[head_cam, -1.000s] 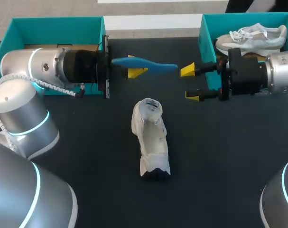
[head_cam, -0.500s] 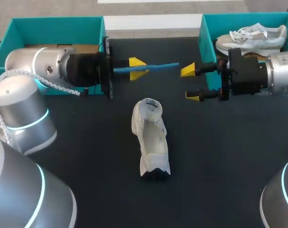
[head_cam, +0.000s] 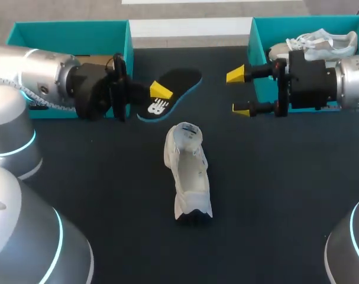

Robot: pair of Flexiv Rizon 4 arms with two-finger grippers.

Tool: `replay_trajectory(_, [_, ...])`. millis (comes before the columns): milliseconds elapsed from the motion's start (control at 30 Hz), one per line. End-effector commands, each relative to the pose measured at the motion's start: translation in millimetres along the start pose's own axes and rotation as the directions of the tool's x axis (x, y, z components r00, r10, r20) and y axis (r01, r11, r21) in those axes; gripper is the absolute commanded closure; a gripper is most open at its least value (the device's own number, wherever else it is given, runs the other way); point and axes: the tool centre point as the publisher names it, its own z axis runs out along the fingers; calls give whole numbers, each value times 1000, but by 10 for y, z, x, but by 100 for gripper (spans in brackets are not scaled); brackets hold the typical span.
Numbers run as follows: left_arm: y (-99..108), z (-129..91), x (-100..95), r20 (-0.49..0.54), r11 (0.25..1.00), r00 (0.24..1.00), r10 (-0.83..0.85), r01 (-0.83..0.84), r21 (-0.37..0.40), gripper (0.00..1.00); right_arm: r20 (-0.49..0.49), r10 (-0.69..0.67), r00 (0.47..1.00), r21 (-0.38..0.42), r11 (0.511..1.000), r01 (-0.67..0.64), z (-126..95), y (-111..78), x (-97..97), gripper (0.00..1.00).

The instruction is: Take the shoe out of the shoebox, open the shoe tongue, remove and reinsert the insole, then place the shoe into the shoebox

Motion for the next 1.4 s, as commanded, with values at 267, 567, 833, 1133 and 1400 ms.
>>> replay_trajectory(267, [-10, 104, 203, 2, 988, 989, 149, -148, -32, 100, -17, -10, 1000, 21, 1000, 10, 123, 51, 92, 0])
replay_trajectory(567, [36, 210, 307, -107, 946, 944, 314, -320, -47, 100, -27, 0, 1000, 60, 998, 1, 242, 51, 137, 17])
replay_trajectory(833, [105, 311, 281, -122, 929, 925, 359, -367, -51, 100, -54, 5, 999, 88, 996, -1, 346, 37, 155, 33])
replay_trajectory(1133, [195, 481, 278, -116, 924, 921, 373, -380, -50, 100, -77, -1, 997, 105, 994, 9, 460, 15, 179, 40])
replay_trajectory(1400, [240, 598, 313, -121, 920, 917, 380, -389, -56, 100, -88, 1, 996, 99, 995, 8, 492, 14, 175, 76])
